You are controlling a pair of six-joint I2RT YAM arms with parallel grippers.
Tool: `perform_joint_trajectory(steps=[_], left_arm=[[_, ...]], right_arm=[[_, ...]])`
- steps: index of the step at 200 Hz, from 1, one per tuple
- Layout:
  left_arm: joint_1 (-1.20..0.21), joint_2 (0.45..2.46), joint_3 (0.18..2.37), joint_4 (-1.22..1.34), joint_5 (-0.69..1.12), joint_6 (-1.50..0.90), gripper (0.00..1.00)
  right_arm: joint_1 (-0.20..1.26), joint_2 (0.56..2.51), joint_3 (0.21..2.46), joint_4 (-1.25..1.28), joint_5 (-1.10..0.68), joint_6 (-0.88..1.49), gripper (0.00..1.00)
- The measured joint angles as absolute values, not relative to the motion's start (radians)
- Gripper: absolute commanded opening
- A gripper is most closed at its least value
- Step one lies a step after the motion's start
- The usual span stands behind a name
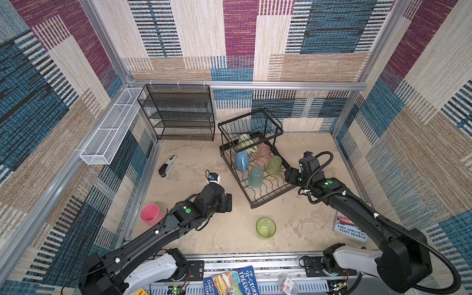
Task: Load cups into a dish rack
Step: Rotate the dish rack at the top-center of the table, then pick up the cup from the bottom-center of the table.
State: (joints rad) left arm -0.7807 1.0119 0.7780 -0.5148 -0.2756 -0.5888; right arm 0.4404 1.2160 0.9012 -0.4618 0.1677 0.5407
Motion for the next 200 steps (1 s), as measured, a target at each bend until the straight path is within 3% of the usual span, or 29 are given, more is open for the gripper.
perform_joint_trajectory(steps=[76,200], left_arm=[[-0.781,1.07,0.762,-0.582,-0.229,-0.641,0.91],[-0.781,1.077,0.667,-0.579,-0.203,-0.698,0.89]], right_arm=[[0.815,1.194,1.002,-0.699,0.247,0.595,0.7],[1.211,1.299,1.09,-0.962,0.215,0.794,0.6]])
